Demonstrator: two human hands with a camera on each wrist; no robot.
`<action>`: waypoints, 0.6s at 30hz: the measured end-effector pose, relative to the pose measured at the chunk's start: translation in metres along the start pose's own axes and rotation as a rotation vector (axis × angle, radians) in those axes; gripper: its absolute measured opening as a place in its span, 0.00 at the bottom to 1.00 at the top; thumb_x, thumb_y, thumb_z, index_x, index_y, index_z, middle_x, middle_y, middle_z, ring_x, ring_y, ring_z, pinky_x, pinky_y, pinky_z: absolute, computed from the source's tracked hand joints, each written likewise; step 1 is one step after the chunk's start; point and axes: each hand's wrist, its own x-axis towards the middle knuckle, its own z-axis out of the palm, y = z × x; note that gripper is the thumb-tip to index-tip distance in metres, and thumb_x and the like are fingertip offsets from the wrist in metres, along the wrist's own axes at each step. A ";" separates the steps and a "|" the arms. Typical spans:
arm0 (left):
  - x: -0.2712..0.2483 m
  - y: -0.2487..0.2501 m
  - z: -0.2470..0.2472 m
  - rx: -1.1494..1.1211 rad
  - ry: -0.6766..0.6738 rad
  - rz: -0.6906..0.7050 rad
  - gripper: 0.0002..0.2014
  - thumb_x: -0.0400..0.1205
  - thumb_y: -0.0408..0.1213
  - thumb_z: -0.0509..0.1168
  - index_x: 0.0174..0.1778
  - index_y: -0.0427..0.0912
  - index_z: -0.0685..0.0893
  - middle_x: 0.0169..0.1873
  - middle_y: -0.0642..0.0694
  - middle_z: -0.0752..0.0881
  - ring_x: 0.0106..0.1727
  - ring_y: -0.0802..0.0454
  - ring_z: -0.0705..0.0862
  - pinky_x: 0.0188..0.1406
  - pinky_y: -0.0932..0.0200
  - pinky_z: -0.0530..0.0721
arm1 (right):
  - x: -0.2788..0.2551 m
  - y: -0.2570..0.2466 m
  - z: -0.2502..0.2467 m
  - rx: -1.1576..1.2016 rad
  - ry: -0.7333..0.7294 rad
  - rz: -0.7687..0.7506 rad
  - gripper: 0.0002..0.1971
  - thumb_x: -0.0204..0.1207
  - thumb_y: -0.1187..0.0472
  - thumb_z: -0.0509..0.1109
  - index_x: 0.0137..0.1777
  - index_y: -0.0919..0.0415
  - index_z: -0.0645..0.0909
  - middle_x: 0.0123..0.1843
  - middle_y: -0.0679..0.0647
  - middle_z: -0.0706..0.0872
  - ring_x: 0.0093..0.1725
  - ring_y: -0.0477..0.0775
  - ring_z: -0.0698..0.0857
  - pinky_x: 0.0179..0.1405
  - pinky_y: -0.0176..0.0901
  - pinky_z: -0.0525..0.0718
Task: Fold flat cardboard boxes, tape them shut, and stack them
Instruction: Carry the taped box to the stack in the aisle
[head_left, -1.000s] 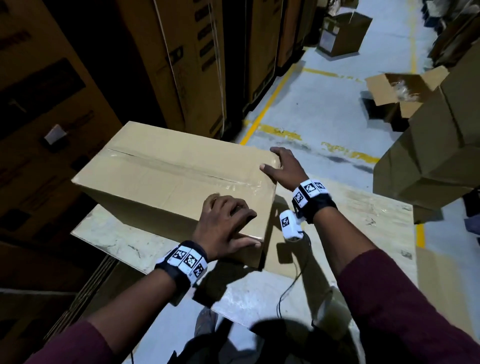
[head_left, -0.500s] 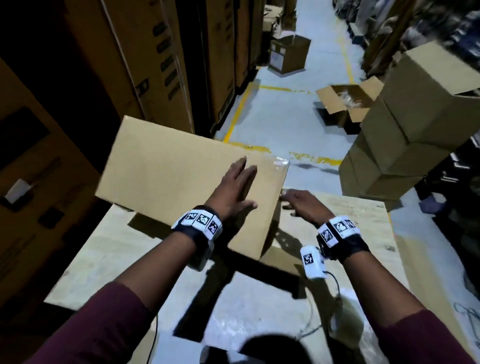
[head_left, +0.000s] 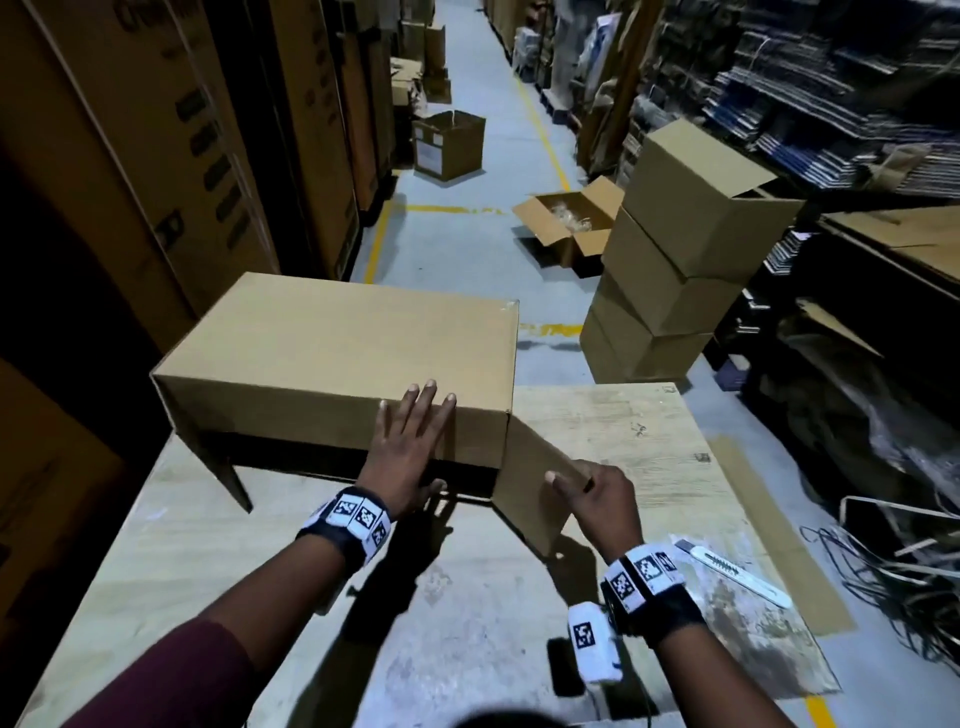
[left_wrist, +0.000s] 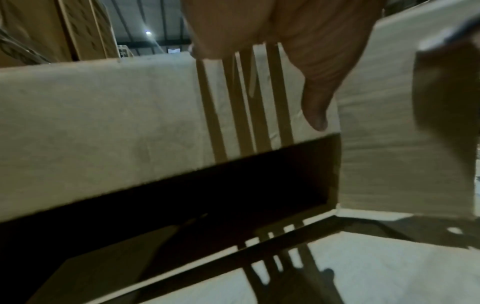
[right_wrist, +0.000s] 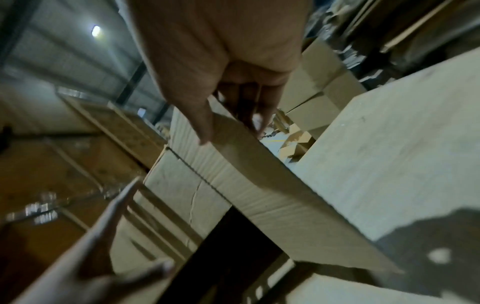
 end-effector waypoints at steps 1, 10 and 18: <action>-0.004 -0.004 0.000 -0.012 0.071 0.007 0.69 0.65 0.58 0.82 0.88 0.50 0.36 0.88 0.40 0.37 0.88 0.41 0.38 0.81 0.29 0.44 | -0.009 -0.009 -0.003 0.145 0.068 0.017 0.07 0.77 0.56 0.80 0.43 0.60 0.91 0.36 0.47 0.93 0.39 0.43 0.91 0.36 0.39 0.85; 0.043 -0.041 -0.059 0.066 0.202 0.131 0.60 0.56 0.37 0.83 0.85 0.50 0.60 0.86 0.41 0.61 0.84 0.36 0.62 0.78 0.28 0.65 | -0.027 -0.044 -0.049 0.428 0.180 0.046 0.28 0.80 0.51 0.76 0.33 0.53 0.57 0.26 0.46 0.58 0.26 0.46 0.63 0.33 0.41 0.71; 0.127 0.004 -0.128 -0.125 0.109 0.351 0.18 0.83 0.29 0.64 0.69 0.44 0.85 0.62 0.39 0.86 0.64 0.38 0.82 0.58 0.45 0.79 | -0.037 -0.021 -0.099 0.439 0.190 0.248 0.25 0.85 0.56 0.71 0.34 0.52 0.57 0.23 0.44 0.58 0.18 0.41 0.63 0.27 0.40 0.67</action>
